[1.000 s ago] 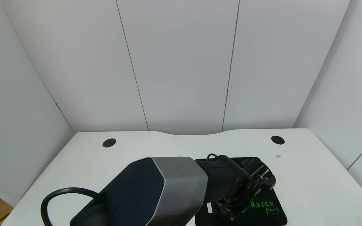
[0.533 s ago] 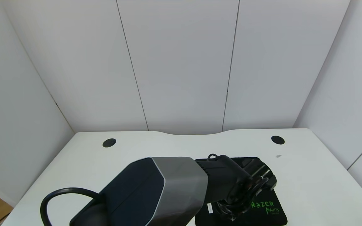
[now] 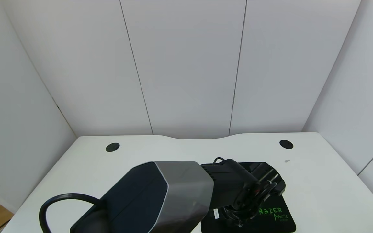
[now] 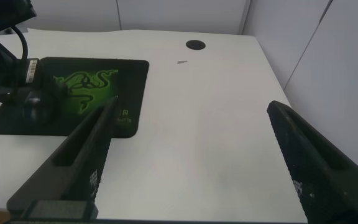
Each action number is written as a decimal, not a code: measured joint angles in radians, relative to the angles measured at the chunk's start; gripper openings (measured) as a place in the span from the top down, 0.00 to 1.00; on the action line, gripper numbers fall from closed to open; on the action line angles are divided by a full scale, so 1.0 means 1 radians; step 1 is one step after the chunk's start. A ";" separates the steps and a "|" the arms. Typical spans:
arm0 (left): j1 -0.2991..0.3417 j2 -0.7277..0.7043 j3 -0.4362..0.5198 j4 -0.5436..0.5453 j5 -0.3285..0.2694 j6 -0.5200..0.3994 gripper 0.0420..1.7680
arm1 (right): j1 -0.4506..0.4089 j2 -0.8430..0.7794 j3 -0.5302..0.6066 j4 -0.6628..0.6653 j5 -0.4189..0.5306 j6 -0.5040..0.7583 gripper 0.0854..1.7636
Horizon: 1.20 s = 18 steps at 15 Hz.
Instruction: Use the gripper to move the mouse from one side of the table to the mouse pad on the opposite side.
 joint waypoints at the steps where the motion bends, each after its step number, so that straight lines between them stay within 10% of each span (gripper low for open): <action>1: 0.000 -0.002 0.000 0.000 0.001 0.000 0.10 | 0.000 0.000 0.000 0.000 0.000 0.000 0.03; 11: 0.030 -0.076 0.015 0.009 0.030 0.022 0.05 | 0.000 0.000 0.000 0.000 0.000 0.000 0.03; 18: 0.229 -0.216 0.092 0.000 0.043 0.112 0.04 | 0.000 0.000 0.000 0.000 0.000 0.000 0.03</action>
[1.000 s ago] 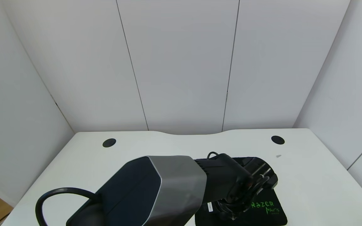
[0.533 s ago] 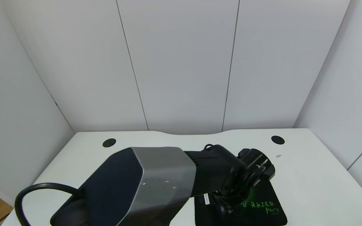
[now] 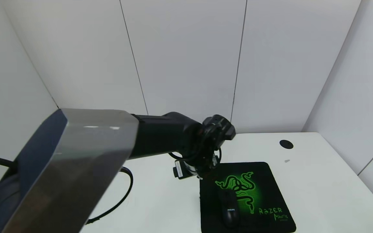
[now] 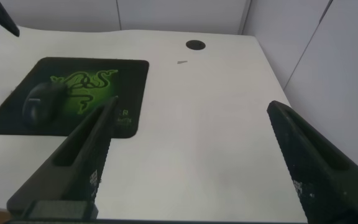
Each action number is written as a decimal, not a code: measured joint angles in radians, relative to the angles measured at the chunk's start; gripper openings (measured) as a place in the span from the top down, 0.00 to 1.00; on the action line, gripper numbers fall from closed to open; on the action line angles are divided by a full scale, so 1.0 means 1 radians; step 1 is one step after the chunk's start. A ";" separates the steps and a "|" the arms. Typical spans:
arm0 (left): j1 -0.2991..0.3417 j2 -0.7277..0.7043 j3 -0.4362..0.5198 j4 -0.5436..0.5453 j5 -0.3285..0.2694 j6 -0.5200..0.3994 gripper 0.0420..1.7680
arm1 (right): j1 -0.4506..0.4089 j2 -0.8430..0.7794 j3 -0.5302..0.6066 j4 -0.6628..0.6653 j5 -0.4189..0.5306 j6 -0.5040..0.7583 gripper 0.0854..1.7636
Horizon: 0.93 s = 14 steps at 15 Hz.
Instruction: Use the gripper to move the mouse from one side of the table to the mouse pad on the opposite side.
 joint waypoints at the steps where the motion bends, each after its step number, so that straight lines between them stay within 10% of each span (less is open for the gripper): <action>1: 0.035 -0.026 0.027 -0.014 -0.001 0.016 0.04 | 0.000 0.000 0.000 0.000 0.000 0.000 0.03; 10: 0.263 -0.352 0.564 -0.497 -0.024 0.330 0.03 | 0.000 0.000 0.000 0.000 0.000 0.000 0.03; 14: 0.467 -0.535 0.802 -0.730 -0.169 0.527 0.03 | 0.000 0.000 0.000 0.000 0.000 0.000 0.03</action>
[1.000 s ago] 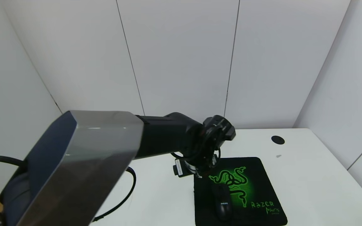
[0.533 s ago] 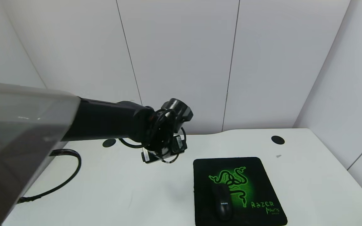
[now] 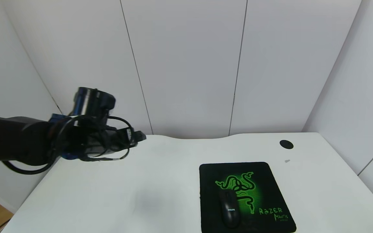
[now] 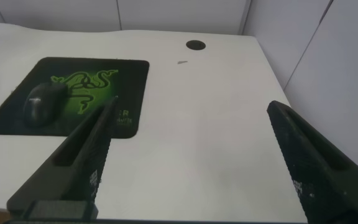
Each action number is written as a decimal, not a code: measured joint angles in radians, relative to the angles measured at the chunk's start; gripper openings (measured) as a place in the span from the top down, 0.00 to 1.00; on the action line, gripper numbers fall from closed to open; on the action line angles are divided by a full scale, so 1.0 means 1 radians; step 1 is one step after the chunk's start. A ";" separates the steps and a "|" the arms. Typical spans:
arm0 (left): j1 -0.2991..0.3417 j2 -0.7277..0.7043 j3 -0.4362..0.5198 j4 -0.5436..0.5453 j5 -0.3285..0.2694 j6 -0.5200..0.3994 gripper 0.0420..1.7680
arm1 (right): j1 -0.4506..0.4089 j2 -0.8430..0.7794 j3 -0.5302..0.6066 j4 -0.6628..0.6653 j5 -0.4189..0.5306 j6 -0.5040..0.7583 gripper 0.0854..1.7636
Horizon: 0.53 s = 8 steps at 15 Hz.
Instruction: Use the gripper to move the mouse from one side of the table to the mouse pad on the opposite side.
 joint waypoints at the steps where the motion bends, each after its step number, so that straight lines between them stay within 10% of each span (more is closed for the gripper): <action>1: 0.046 -0.039 0.036 -0.016 -0.034 0.026 0.03 | 0.000 0.000 0.000 0.000 0.000 0.000 0.03; 8: 0.233 -0.311 0.201 -0.035 -0.229 0.209 0.03 | 0.000 0.000 0.000 0.000 0.000 0.000 0.03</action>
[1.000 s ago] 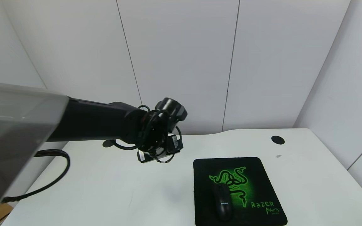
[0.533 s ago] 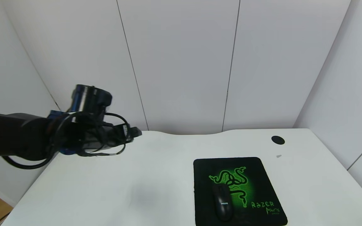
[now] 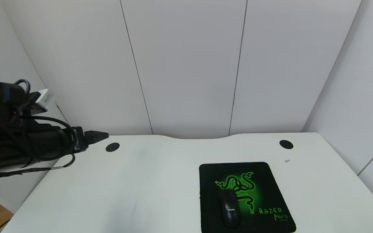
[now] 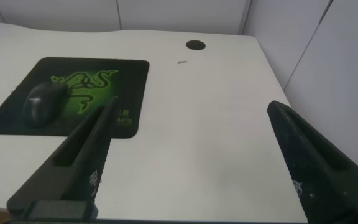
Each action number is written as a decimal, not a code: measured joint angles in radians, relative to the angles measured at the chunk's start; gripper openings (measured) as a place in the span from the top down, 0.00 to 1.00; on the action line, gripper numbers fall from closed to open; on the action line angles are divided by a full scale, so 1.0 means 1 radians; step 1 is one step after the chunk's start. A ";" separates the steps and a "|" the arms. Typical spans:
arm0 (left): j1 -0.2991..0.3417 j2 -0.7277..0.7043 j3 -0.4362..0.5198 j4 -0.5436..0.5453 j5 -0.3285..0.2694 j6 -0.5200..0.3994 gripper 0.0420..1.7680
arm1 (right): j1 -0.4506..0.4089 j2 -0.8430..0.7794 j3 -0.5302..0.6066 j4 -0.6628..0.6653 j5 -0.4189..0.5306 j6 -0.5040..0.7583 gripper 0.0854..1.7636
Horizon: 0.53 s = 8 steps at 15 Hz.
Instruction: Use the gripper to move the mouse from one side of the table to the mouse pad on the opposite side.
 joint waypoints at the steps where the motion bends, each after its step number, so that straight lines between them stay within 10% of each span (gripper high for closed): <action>1: 0.009 -0.045 0.026 0.000 -0.020 0.019 0.03 | 0.000 0.000 0.000 0.000 0.000 0.000 0.03; 8: 0.029 -0.365 0.169 0.006 -0.074 0.134 0.03 | 0.000 0.000 0.000 0.000 0.000 0.000 0.03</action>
